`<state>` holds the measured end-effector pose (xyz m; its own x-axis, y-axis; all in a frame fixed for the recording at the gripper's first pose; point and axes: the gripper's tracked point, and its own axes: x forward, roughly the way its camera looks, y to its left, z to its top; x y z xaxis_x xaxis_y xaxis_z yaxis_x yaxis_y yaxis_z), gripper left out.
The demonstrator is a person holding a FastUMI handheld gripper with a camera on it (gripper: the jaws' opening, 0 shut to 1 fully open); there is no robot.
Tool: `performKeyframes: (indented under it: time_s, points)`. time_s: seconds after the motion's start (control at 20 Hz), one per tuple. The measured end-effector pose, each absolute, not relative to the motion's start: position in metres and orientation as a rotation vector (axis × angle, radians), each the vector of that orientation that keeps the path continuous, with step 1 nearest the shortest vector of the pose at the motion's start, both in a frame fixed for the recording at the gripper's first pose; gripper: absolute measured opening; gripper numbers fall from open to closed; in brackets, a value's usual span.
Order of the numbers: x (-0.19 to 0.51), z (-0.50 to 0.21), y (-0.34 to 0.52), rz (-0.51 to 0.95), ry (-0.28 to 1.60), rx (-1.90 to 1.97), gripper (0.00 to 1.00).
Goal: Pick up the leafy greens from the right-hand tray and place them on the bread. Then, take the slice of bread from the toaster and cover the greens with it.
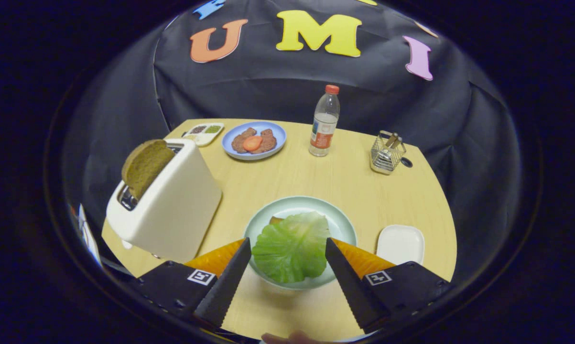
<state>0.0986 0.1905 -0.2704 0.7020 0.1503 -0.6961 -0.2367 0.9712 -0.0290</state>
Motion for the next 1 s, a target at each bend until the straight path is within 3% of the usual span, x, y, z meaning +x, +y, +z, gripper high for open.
performKeyframes:
  time_s: [0.55,1.0]
  points:
    - [0.058,-0.204,0.287,0.299,0.686,-0.019,0.96]
    - [0.073,-0.194,0.359,0.314,0.655,-0.049,0.96]
